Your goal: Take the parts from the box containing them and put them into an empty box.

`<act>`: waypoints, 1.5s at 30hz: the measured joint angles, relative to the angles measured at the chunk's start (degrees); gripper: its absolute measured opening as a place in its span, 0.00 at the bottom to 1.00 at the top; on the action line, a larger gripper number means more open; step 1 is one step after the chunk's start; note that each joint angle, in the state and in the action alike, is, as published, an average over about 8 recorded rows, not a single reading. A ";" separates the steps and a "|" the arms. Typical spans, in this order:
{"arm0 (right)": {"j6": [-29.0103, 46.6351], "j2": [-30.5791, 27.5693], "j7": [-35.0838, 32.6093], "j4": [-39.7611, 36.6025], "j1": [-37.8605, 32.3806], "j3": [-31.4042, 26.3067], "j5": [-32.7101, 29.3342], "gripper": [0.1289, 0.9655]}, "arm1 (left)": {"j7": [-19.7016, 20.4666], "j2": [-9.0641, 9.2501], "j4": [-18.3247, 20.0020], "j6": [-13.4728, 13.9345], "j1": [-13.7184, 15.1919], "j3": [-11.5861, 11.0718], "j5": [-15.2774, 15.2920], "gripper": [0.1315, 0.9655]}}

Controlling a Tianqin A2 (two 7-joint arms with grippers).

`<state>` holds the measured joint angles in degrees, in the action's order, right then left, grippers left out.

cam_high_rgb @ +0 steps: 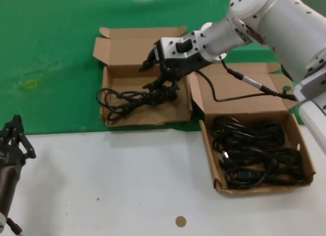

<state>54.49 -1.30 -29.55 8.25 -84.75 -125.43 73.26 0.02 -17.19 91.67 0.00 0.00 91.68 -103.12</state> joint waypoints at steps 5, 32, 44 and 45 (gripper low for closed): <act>-0.02 -0.04 -0.43 -0.29 -0.05 0.23 0.14 0.24 | 0.00 0.00 0.00 0.00 0.00 0.00 0.00 0.01; -13.92 -4.10 7.19 21.06 21.63 8.80 7.74 0.83 | 0.00 0.00 0.00 0.00 0.00 0.00 0.00 0.26; -22.66 -6.64 11.99 34.50 35.28 14.20 12.51 0.96 | -0.02 0.00 0.00 0.00 0.00 0.00 -0.01 0.57; -23.40 -6.86 12.40 35.63 36.43 14.65 12.91 0.97 | -0.02 0.00 0.00 0.00 0.00 0.00 -0.01 0.57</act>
<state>31.09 -8.16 -17.15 43.88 -48.32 -110.78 86.17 -0.01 -17.19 91.67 0.00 0.00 91.68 -103.12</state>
